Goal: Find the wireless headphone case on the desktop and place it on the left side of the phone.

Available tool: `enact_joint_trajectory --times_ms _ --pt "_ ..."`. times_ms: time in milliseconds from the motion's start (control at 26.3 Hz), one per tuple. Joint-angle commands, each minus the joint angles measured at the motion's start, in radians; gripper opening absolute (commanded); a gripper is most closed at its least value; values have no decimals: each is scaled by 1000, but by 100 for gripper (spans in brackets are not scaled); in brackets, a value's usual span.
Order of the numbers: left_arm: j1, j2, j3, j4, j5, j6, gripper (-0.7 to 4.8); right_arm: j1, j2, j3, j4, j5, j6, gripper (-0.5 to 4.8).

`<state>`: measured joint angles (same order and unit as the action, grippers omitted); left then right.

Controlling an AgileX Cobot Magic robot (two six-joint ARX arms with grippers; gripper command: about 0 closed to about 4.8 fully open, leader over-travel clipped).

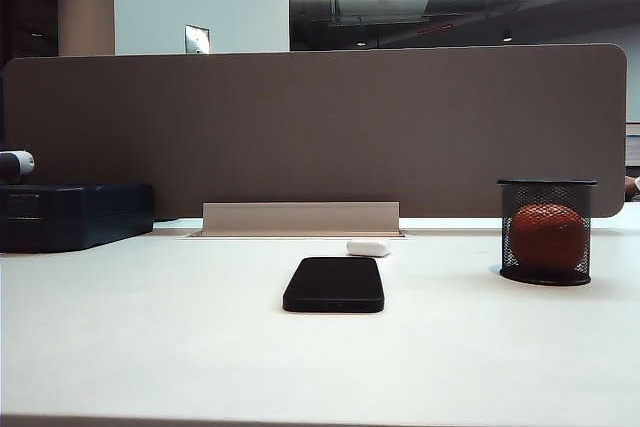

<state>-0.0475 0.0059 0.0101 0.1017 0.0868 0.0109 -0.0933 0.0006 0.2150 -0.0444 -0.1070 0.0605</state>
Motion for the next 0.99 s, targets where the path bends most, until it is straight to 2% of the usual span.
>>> enact_joint_trajectory --times_ms 38,419,609,761,875,989 --pt "-1 1 3 16 7 8 -5 0 8 93 -64 5 3 -5" --pt "-1 1 3 16 7 8 -5 0 259 489 -180 3 -3 -5" --pt "-2 1 3 16 7 8 -6 0 468 769 -288 -4 -3 -5" --pt "-2 1 3 16 12 8 -6 0 656 1066 -421 -48 -5 -5" --pt "-2 1 3 16 66 8 -6 0 761 1238 -492 -105 -5 -5" --pt "-2 1 3 16 169 8 -6 0 944 1530 -631 -178 -5 -5"
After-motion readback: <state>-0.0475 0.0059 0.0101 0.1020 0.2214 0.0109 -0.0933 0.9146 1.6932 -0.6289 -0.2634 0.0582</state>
